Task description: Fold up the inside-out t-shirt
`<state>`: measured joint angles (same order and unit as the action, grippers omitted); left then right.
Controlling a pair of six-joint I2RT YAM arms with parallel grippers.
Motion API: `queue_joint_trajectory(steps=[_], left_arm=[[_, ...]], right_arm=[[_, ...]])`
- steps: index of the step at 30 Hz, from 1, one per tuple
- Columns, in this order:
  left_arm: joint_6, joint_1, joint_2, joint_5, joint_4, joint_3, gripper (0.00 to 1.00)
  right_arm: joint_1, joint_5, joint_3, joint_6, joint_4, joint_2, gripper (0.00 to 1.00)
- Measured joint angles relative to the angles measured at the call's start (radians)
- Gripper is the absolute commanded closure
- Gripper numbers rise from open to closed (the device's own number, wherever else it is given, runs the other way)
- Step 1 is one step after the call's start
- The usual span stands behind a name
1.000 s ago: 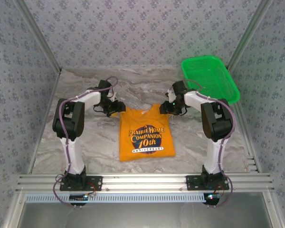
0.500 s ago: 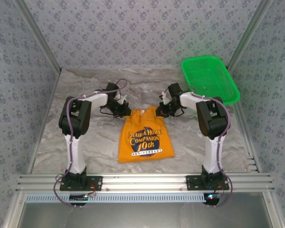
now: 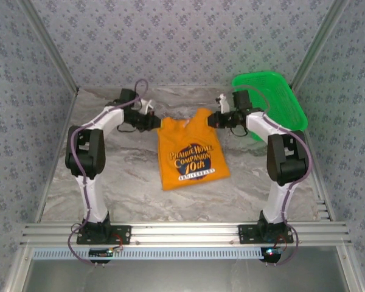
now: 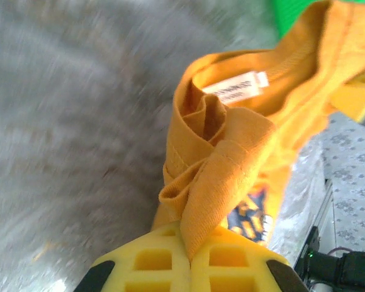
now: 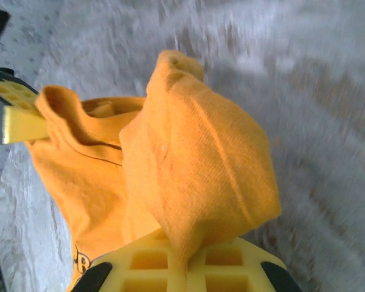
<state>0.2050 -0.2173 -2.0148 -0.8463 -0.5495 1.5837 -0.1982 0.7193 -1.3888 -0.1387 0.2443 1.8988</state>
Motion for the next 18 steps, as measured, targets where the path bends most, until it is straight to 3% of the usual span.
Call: queue_joint_trajectory(steps=[5,9,13,18], left_arm=[[-0.07,-0.01,0.045,-0.018,-0.03,0.212,1.0],[-0.178,-0.023,0.185,-0.005,-0.029,0.204,1.0],[-0.322,-0.072,0.483,0.043,0.069,-0.102,1.0],[-0.402,-0.176,0.751,0.087,0.282,-0.613,1.0]], right_arm=[[0.011,-0.003,-0.063,0.079,-0.049,-0.08,1.0],[-0.008,-0.043,0.039,0.217,-0.128,-0.287,1.0],[-0.051,-0.099,0.258,0.391,-0.185,-0.519,1.0],[-0.077,-0.195,0.565,0.549,-0.173,-0.605,1.0]])
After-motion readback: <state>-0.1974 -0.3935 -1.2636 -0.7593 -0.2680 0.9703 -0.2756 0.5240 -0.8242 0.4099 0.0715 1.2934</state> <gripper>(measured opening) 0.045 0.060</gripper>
